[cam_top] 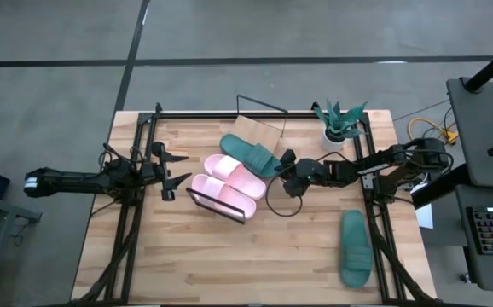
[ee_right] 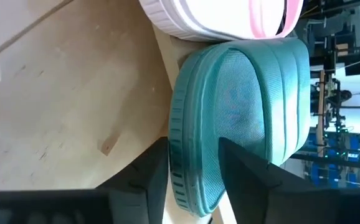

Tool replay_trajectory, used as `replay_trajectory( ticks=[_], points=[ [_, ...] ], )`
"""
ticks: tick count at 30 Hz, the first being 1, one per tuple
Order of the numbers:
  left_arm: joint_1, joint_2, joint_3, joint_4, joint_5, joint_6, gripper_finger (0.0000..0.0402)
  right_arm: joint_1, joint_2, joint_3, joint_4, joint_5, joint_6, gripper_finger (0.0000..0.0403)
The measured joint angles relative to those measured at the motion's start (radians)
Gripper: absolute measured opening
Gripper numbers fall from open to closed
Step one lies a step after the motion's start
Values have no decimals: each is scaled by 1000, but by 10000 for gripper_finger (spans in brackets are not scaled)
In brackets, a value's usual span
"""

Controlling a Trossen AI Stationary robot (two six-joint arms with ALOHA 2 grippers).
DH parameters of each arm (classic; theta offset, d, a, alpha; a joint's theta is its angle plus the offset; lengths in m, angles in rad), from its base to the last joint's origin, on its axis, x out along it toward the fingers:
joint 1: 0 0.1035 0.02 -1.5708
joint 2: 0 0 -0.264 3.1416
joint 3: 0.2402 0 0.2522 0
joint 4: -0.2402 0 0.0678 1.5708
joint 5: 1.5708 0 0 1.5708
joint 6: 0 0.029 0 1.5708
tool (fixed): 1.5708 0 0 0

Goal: Pick and place slides into the shelf
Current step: Put the top dark green slide on the shelf, then put the dark green slide on the shelf

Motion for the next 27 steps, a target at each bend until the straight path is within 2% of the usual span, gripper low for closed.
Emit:
replay_trajectory(
  ticks=[13, 22, 27],
  points=[
    [0, 0, 0, 0, 0, 0, 228, 17, -5, 58, -70, 9, 124, 183],
    [0, 0, 0, 0, 0, 0, 228, 54, -40, 145, -314, 9, 248, 187],
    [0, 0, 0, 0, 0, 0, 228, 109, -95, 257, -553, 9, 462, 187]
  ],
)
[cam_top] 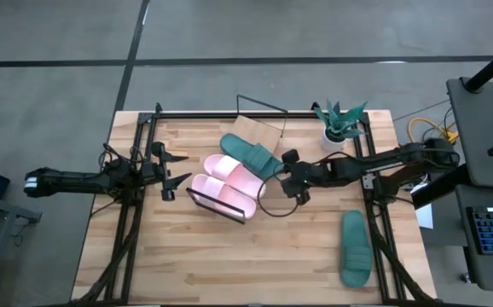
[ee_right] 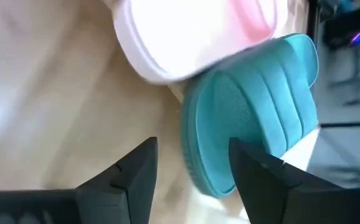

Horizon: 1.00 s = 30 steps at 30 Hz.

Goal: Pick and place slides into the shelf
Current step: Put the dark green slide on the shelf

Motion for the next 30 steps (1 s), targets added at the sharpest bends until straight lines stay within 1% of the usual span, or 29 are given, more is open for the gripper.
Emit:
replay_trajectory(
  ticks=[6, 10, 12, 15, 18, 20, 22, 25, 30],
  points=[
    [0, 0, 0, 0, 0, 0, 228, 124, -78, 201, -373, -1, 356, 187],
    [0, 0, 0, 0, 0, 0, 228, 204, -115, 303, -582, -18, 602, 187],
    [0, 0, 0, 0, 0, 0, 228, 238, -128, 336, -668, -75, 710, 187],
    [0, 0, 0, 0, 0, 0, 228, 278, -141, 362, -756, -214, 825, 187],
    [0, 0, 0, 0, 0, 0, 228, 306, -160, 357, -809, -341, 889, 187],
    [0, 0, 0, 0, 0, 0, 228, 318, -180, 330, -826, -409, 933, 187],
    [0, 0, 0, 0, 0, 0, 228, 329, -206, 286, -828, -449, 992, 187],
    [0, 0, 0, 0, 0, 0, 228, 343, -257, 205, -834, -471, 1114, 187],
    [0, 0, 0, 0, 0, 0, 228, 357, -350, 61, -827, -600, 1331, 187]
  ],
)
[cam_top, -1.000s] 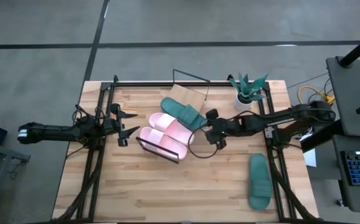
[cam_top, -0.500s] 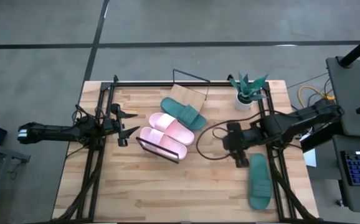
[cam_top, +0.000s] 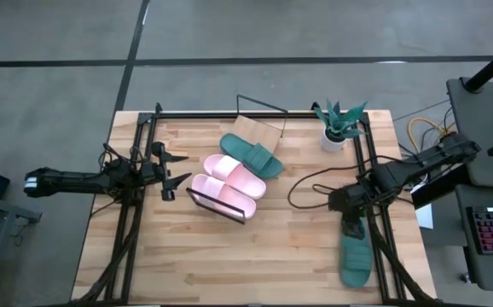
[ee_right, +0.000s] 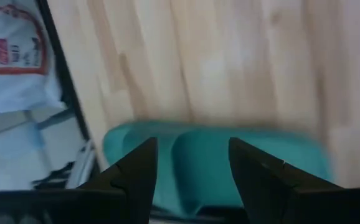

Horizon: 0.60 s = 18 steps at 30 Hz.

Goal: Pick and place slides into the shelf
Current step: Put the dark green slide on the shelf

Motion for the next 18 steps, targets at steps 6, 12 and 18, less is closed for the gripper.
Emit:
replay_trajectory(
  ticks=[6, 12, 18],
  points=[
    [0, 0, 0, 0, 0, 0, 228, 17, -108, -159, 172, -145, 132, 187],
    [0, 0, 0, 9, 0, 0, 228, 60, -145, -268, 271, -172, 171, 187],
    [0, 0, 0, 8, 0, 0, 228, 128, -143, -334, 313, -172, 171, 187]
  ],
)
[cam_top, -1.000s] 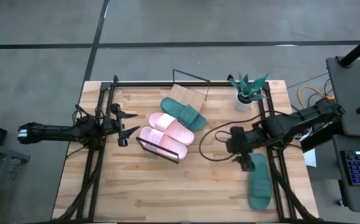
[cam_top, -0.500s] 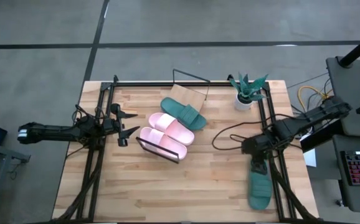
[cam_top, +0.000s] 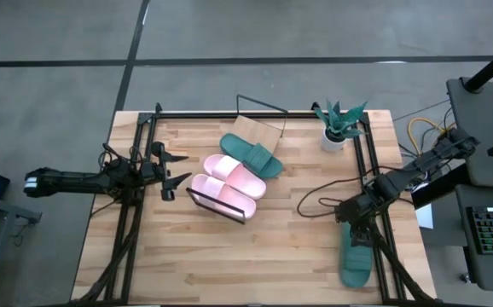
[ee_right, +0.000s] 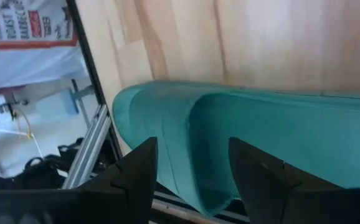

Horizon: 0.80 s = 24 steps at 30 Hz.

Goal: Pick and place slides into the shelf
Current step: Put the dark green slide on the shelf

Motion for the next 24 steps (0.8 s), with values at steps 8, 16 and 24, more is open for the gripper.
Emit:
replay_trajectory(
  ticks=[8, 16, 24],
  points=[
    [0, 0, 0, 1, 0, -1, 228, 74, 15, -40, 139, 12, 16, 187],
    [0, 0, 0, 1, 0, -2, 228, 124, 101, -40, 171, 38, 26, 187],
    [0, 0, 0, 1, 0, -2, 228, 154, 176, -37, 301, 31, 25, 157]
  ],
)
